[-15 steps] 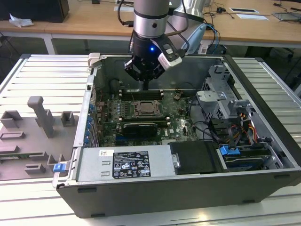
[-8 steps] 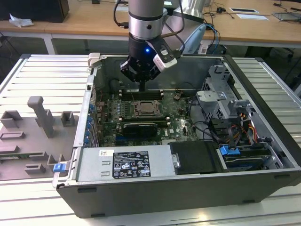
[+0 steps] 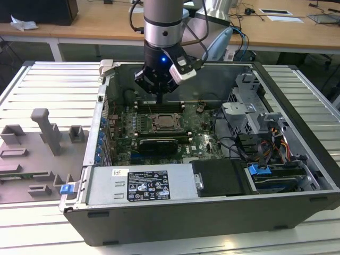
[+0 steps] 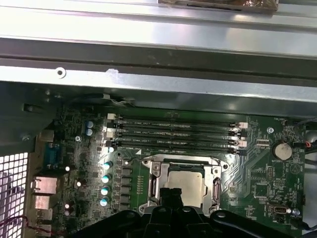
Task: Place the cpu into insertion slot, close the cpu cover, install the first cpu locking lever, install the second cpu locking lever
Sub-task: 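Install the first cpu locking lever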
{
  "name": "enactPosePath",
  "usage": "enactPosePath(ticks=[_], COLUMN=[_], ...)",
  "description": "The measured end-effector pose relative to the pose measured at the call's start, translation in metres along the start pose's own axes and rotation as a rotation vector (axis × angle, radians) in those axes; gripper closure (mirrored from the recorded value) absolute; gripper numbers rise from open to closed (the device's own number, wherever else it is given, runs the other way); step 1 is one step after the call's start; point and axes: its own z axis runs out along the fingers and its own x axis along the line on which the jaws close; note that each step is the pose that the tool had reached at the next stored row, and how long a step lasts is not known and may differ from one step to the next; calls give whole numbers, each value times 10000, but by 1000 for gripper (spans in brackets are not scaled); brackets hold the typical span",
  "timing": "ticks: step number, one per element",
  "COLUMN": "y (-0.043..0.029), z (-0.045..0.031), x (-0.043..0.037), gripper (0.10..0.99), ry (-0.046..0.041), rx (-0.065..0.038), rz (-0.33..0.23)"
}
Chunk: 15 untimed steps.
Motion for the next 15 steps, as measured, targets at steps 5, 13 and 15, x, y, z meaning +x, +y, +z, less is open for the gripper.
enactPosePath(ticks=[5,13,15], y=[2,13,17], z=[3,24,30], x=[32,228,302], gripper=[980,980,980], ry=[-3,-12,-16], rx=[-2,0,0], rz=[-1,8,9])
